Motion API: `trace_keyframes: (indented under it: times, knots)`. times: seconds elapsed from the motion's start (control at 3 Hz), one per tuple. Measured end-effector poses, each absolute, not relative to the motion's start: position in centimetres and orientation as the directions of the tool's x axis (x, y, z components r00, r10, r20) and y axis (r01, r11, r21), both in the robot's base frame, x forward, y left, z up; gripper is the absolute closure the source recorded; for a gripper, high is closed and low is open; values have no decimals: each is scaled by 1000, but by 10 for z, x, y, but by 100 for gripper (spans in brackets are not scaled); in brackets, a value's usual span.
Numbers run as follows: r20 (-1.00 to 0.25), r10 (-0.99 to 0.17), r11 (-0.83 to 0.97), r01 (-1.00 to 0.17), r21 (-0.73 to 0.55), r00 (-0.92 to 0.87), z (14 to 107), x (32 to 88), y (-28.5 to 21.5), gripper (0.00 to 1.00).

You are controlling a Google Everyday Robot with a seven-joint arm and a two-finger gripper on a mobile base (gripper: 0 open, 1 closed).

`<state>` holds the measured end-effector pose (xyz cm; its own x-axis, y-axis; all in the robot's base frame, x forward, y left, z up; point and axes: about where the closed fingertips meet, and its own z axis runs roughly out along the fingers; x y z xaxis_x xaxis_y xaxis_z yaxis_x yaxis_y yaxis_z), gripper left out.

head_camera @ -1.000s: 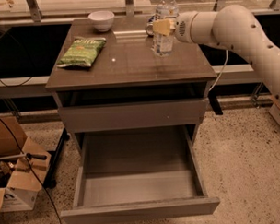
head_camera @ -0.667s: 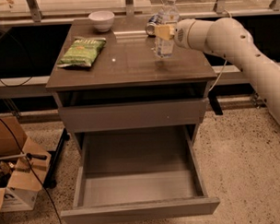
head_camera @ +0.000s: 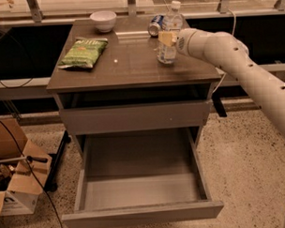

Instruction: Pick blue plastic bottle from middle drawer and place on counter

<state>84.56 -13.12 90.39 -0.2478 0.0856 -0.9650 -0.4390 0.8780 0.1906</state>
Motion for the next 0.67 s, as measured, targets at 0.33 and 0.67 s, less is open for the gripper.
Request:
trace_keyframes:
  times: [0.33,0.67]
  knots:
    - [-965,128,893,-398,213,-229,898,850,-138,51]
    - [-965,128,892,-399,212,-227,899,850,-138,27]
